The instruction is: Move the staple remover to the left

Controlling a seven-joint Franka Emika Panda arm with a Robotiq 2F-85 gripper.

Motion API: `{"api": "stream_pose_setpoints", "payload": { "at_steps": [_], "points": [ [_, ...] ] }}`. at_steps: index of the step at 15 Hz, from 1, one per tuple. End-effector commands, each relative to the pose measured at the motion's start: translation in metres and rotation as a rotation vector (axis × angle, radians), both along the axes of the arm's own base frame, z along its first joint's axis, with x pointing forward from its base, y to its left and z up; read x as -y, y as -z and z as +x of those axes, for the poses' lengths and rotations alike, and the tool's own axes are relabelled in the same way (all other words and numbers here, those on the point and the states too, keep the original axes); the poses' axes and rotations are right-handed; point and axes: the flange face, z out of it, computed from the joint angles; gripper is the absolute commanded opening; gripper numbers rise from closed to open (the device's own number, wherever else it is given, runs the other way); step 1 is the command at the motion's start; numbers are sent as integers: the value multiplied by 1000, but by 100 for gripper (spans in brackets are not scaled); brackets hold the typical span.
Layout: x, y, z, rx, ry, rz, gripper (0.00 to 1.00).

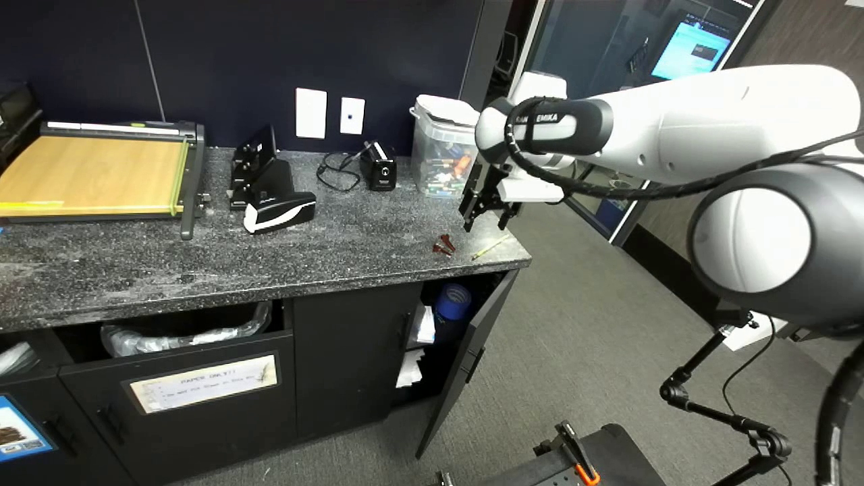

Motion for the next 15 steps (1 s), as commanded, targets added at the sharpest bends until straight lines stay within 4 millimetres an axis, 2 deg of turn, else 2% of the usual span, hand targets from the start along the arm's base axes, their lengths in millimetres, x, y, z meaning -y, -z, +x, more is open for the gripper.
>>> {"api": "stream_pose_setpoints", "payload": {
  "at_steps": [1, 7, 13, 14, 15],
  "points": [
    [-12, 30, 36, 15, -24, -27, 100],
    [-30, 71, 60, 19, -64, -48, 100],
    [-45, 89, 67, 17, -82, -54, 100],
    [-45, 92, 67, 18, -81, -59, 89],
    [-45, 95, 67, 20, -79, -63, 74]
  ]
}}
